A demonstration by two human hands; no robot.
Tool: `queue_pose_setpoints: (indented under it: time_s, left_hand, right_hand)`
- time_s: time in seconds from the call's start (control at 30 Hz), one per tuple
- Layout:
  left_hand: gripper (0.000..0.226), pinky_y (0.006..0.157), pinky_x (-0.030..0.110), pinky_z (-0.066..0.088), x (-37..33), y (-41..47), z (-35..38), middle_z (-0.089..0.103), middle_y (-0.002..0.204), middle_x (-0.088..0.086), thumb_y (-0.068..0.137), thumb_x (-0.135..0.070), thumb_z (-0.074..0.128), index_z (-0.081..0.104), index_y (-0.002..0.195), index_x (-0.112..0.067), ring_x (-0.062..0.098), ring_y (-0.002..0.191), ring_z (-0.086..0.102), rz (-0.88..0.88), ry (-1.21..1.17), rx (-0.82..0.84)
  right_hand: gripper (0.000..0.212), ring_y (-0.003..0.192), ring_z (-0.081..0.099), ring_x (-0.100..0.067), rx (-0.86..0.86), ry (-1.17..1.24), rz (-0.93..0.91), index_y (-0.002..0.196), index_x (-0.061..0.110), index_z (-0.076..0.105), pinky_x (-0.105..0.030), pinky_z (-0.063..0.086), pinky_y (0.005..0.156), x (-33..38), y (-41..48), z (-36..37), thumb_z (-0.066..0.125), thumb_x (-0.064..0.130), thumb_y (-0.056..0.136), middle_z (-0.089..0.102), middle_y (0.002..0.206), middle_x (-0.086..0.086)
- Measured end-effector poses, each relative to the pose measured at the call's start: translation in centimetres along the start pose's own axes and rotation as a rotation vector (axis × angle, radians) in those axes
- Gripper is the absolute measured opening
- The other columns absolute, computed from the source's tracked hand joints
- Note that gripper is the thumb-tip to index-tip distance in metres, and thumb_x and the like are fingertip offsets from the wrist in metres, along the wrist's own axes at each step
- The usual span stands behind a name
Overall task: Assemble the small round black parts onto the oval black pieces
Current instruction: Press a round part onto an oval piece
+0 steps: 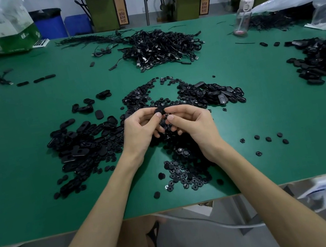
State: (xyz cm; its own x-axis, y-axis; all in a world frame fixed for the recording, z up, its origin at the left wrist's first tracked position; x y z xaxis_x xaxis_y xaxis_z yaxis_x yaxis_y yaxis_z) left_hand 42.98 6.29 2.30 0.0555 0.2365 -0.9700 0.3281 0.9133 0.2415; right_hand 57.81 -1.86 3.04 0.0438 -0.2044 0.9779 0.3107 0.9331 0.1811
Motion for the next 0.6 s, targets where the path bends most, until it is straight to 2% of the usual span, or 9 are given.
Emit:
queue_pose_setpoints:
  time_s: [0.13, 0.6]
  left_hand:
    - [0.009, 0.055, 0.028, 0.055, -0.09, -0.07, 0.00, 0.076, 0.079, 0.003, 0.096, -0.010, 0.072, 0.072, 0.105, -0.013, 0.018, 0.062, 0.069, 0.002, -0.006, 0.004]
    - [0.007, 0.055, 0.026, 0.054, -0.21, -0.10, 0.07, 0.074, 0.071, 0.001, 0.097, -0.009, 0.070, 0.071, 0.104, -0.011, 0.016, 0.060, 0.067, -0.003, -0.008, 0.006]
  right_hand:
    - [0.011, 0.076, 0.069, -0.013, -0.010, -0.001, 0.006, 0.102, 0.014, 0.079, -0.021, 0.054, 0.065, -0.01, 0.01, -0.08, 0.077, 0.012, 0.091, 0.079, 0.091, -0.008]
    - [0.018, 0.077, 0.069, -0.009, 0.020, -0.033, -0.033, 0.107, 0.014, 0.077, -0.021, 0.053, 0.066, 0.27, -0.22, 0.15, 0.074, 0.006, 0.091, 0.078, 0.094, -0.007]
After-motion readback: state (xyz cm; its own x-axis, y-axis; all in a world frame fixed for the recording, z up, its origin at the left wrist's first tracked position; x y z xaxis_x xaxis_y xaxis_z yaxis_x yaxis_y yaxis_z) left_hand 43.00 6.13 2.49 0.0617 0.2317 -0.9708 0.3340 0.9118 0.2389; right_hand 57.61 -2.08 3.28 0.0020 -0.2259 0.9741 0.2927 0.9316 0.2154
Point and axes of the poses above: each hand's wrist, its own y-axis towards the middle knuckle, its own z-axis out of the palm, x = y × z, the point moved 1 cm from there along y, towards the middle knuckle
